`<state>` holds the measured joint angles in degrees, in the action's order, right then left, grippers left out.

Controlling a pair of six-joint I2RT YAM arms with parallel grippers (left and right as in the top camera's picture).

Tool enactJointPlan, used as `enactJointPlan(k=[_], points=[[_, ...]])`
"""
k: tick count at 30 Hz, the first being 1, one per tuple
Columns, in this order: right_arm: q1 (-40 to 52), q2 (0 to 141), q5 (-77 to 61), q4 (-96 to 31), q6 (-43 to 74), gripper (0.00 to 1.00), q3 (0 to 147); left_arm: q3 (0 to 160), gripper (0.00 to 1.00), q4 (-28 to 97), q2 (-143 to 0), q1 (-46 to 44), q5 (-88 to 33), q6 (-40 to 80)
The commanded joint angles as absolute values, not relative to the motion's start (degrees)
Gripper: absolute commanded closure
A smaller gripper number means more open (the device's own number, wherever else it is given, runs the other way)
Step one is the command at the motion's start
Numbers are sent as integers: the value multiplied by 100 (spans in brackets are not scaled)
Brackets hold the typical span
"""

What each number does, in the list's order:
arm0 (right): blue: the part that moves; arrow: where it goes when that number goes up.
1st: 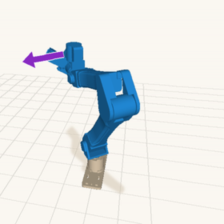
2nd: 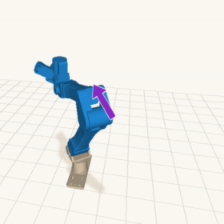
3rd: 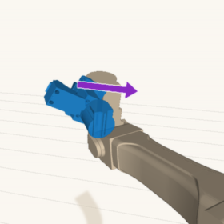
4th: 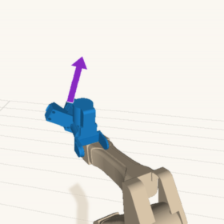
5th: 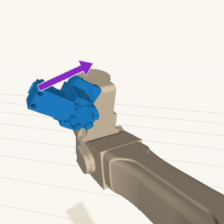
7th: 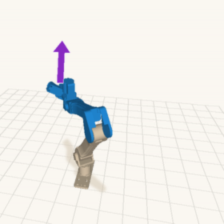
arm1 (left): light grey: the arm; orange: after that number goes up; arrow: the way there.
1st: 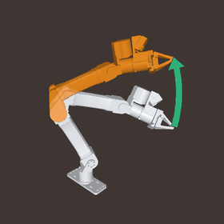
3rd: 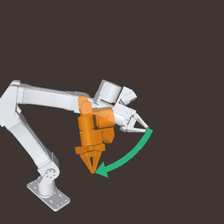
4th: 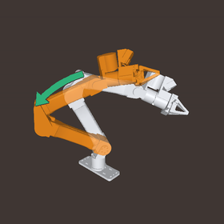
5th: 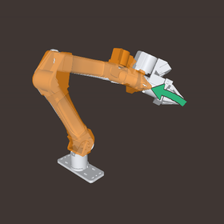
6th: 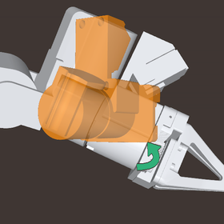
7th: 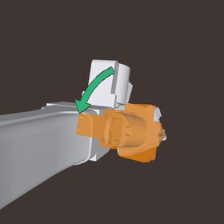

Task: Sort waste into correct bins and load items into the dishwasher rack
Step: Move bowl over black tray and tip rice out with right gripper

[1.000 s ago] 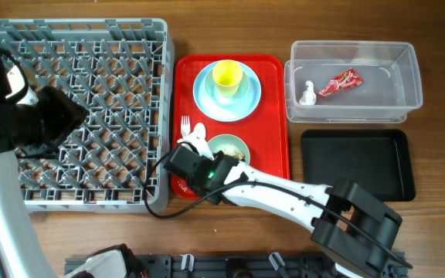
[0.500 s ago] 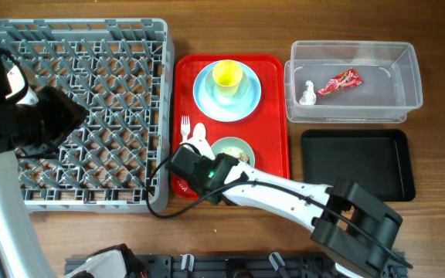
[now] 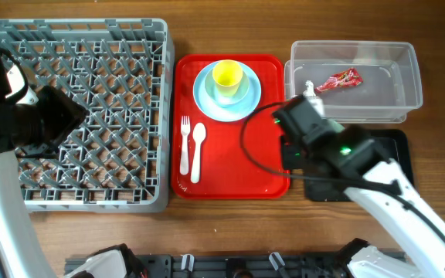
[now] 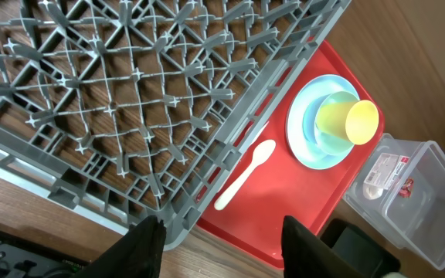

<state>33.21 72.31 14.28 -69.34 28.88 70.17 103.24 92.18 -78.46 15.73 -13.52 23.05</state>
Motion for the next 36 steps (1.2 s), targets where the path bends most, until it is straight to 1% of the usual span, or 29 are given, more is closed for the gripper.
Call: enactJointPlan(k=[1,4,5,8,13,19,23,28,32,36], points=[[2709,6971,882,-6965,2550,96,7081,10339,50,9203,-7854,1549,-1339,2276],[1962,6952,-32,-6963,1970,96,7081,10339,50,9203,-7854,1549,-1339,2276],[1535,6952,-504,-6928,1614,96,7076,10339,50,9201,-7854,1549,-1339,2276],[858,6952,-1496,-6943,1011,96,7076,10339,50,9203,-7854,1549,-1339,2274],[-707,6954,-3347,-7098,1,95,6919,10339,50,9203,-7854,1549,-1339,2274],[-2438,7161,-5006,-7024,-1048,96,6289,10339,50,9198,-7854,1549,-1339,2274],[-3376,7522,-5835,-7019,-1658,96,6130,10339,50,9198,-7854,1549,-1339,2276],[-4119,7898,-6652,-6904,-1844,96,5883,10339,50,9201,-7854,1549,-1339,2274],[-4842,8038,-7389,-6429,-1951,96,5159,10339,50,9201,-7854,1549,-1339,2276],[-5172,8038,-7616,-6130,-1949,96,4772,10339,50,9201,-7854,1549,-1339,2276]])
